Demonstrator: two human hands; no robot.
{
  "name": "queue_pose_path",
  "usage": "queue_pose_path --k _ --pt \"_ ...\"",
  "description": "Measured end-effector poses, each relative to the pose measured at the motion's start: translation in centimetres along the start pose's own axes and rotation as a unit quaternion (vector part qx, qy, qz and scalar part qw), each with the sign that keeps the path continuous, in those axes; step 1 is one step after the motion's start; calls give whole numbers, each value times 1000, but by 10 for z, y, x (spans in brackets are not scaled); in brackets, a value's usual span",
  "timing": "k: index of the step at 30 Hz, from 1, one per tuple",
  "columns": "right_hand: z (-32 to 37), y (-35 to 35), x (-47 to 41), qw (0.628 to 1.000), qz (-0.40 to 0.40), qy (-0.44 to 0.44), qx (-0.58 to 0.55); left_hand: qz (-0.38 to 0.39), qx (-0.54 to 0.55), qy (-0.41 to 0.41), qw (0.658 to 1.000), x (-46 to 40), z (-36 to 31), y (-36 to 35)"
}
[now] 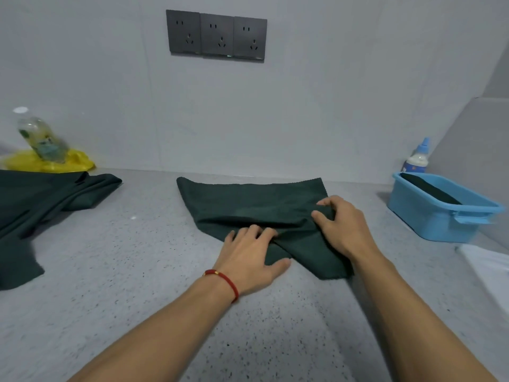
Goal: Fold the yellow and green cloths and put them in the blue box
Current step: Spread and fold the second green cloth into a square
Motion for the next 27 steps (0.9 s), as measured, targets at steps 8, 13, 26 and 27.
queue_pose_path --k 8,13,26,27 --pt "28 -29 41 960 137 133 203 -156 151 -31 976 6 35 29" --pt "14 -22 53 957 136 153 206 -103 87 -35 990 13 54 33" --pt "29 39 127 896 -113 261 341 -146 -187 186 953 56 113 74" --pt "28 37 132 896 -104 261 344 -129 -190 185 956 56 118 74"
Point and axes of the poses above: each hand's wrist, its own x-axis away from the middle knuckle, its own y-axis out of the back of the hand, z = x × y, the point moved 7 cm from there along -x, towards the middle knuckle, and after that the axes turned 3 degrees about z, right-handed, at the moved point
